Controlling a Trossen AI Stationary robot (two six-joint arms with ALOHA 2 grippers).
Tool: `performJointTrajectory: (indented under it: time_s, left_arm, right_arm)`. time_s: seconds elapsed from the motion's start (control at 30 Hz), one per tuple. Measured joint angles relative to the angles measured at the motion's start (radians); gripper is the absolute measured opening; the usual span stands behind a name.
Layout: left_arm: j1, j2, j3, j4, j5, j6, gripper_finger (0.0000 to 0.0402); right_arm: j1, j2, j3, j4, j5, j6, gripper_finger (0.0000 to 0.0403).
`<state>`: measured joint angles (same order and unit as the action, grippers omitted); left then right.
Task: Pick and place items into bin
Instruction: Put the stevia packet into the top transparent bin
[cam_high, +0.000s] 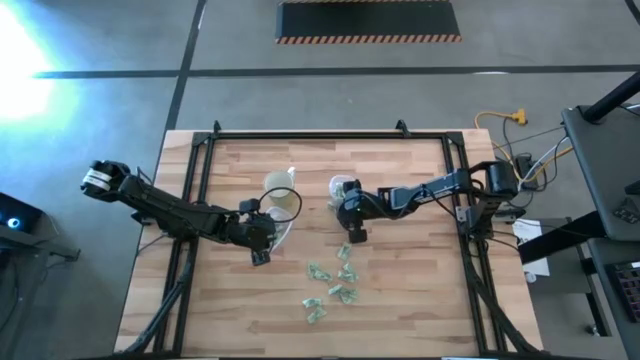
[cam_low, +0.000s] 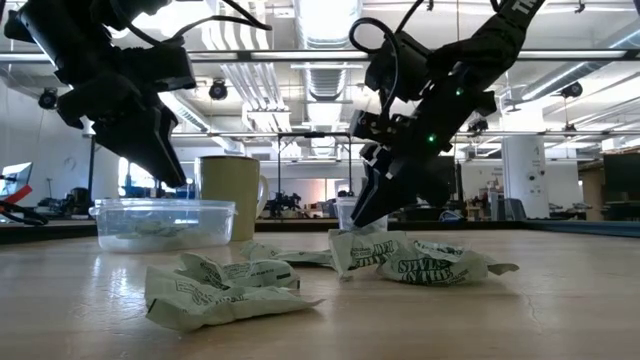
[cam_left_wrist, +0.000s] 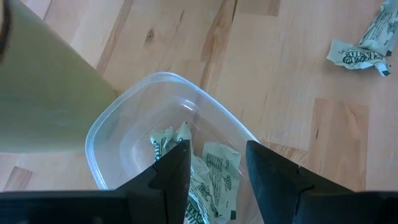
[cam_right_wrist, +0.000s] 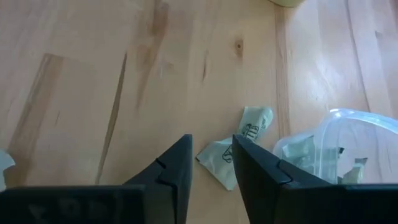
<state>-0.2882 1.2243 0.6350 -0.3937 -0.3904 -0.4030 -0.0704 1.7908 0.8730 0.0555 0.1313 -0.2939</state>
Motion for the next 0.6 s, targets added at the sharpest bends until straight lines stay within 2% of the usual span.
performJointTrajectory:
  time_s: [0.33,0.6]
  left_arm:
    - [0.000,0.000,0.000,0.003,-0.005,0.000,0.0139]
    - [0.000,0.000,0.000,0.011,-0.006,0.000,0.0139]
  right_arm:
    - [-0.007,0.000,-0.003,0.001,-0.013,0.018,0.0096]
    - [-0.012,0.000,-0.006,0.008,-0.001,0.018,0.0104]
